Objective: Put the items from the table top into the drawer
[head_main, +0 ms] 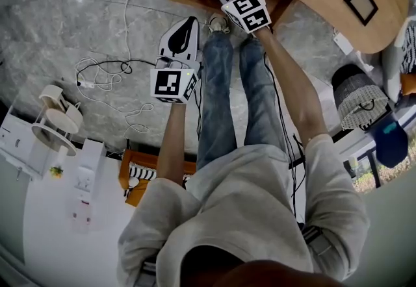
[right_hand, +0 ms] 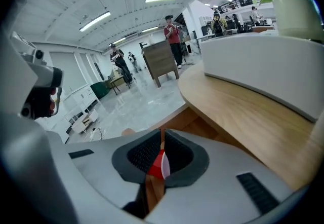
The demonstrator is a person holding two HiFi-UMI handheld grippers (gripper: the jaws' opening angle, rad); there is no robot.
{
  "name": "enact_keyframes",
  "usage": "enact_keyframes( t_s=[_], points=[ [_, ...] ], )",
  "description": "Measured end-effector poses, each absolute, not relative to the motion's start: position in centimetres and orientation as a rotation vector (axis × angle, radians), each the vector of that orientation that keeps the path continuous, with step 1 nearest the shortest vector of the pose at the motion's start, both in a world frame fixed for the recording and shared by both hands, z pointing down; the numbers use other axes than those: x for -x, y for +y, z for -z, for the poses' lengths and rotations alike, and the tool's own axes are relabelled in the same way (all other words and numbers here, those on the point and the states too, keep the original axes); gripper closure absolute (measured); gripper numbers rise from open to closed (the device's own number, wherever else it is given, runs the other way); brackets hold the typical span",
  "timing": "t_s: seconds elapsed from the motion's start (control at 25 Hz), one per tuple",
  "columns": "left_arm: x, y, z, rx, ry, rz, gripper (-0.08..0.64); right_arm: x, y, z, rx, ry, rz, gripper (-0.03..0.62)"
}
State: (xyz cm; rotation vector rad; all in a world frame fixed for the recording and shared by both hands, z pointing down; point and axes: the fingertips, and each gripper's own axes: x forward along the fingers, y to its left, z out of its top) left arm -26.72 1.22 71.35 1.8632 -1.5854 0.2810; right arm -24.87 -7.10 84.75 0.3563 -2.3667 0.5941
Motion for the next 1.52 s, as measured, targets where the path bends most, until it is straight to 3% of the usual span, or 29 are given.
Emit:
enact_keyframes(
  t_s=[0.56, 1.16, 1.52],
  points=[
    [19.2, -2.5, -69.5, -2.001, -1.489, -0.339, 0.543, 14.9, -9.8, -78.2, -0.604, -2.482, -0.624, 0.568],
    [6.1, -7.7, -67.2, -2.202, -1.301, -0.397, 0.543, -4.3, -15.8, -74.2, -0.939, -2.400, -0.572, 0.568],
    [-1.8, -9.9, -67.0, -2.266, -1.194, -0.395, 0.543, -17.3, -18.2, -75.6, -0.857, -2.187, -0.361, 0.565]
  ],
)
